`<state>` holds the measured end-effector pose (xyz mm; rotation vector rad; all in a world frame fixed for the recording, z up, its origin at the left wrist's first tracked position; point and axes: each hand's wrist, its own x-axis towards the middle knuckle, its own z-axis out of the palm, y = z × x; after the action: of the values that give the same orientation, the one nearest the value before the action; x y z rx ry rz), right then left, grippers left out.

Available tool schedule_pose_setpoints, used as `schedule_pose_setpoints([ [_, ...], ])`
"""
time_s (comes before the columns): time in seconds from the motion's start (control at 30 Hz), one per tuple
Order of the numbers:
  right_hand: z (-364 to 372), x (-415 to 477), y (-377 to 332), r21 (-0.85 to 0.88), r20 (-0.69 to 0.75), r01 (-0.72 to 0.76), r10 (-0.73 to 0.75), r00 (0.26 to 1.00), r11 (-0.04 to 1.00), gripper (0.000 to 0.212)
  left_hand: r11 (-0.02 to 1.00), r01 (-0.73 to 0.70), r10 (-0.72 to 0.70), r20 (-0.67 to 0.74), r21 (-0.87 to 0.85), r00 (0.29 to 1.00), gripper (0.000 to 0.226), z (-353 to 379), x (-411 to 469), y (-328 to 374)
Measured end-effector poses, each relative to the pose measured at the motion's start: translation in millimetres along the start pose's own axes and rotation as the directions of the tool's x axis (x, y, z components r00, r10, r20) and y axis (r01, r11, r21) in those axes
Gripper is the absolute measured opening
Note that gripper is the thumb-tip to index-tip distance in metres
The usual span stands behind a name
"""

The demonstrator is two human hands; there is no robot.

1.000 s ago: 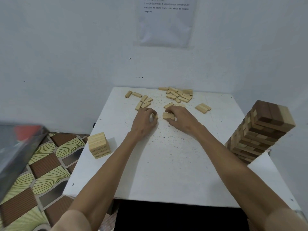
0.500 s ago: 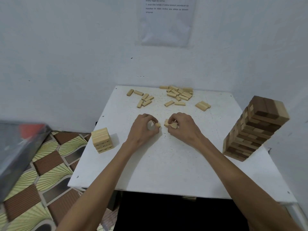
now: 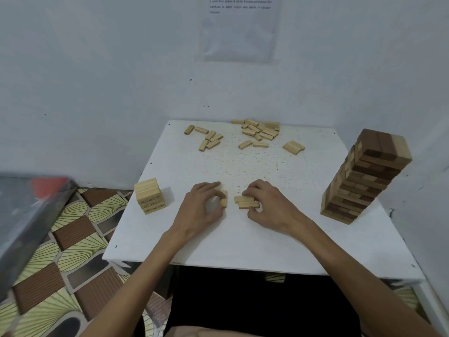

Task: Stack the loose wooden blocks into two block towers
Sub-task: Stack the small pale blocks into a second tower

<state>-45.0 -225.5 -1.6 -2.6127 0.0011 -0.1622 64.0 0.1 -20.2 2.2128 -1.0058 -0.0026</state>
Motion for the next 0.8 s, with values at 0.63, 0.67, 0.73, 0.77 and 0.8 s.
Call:
schedule_pose_setpoints([
  [0.63,2.2,0.0,-0.2,0.214,-0.030,-0.143,0.152,0.988,0.966,0.087,0.999,-0.049,0.049,0.092,0.002,0.995,0.064,-3.1,13.7,3.8],
  [0.67,5.5,0.5,-1.2,0.231,-0.033,-0.153,0.165,0.986,0.961,0.092,0.999,-0.044,0.044,0.133,-0.001,0.990,0.069,-4.5,15.8,2.5],
  [0.73,12.3,2.8,-1.7,0.252,-0.057,-0.164,0.184,0.981,0.954,0.093,0.999,-0.045,0.045,0.217,-0.005,0.975,0.073,-5.6,20.6,-1.3],
  [0.77,14.4,3.8,-1.7,0.260,-0.074,-0.161,0.185,0.980,0.952,0.090,0.999,-0.052,0.054,0.240,-0.012,0.969,0.072,-6.3,22.5,-1.8],
  [0.8,15.6,4.5,-1.3,0.267,-0.090,-0.154,0.183,0.979,0.951,0.087,0.998,-0.054,0.059,0.247,-0.024,0.967,0.071,-6.5,24.6,-2.7],
])
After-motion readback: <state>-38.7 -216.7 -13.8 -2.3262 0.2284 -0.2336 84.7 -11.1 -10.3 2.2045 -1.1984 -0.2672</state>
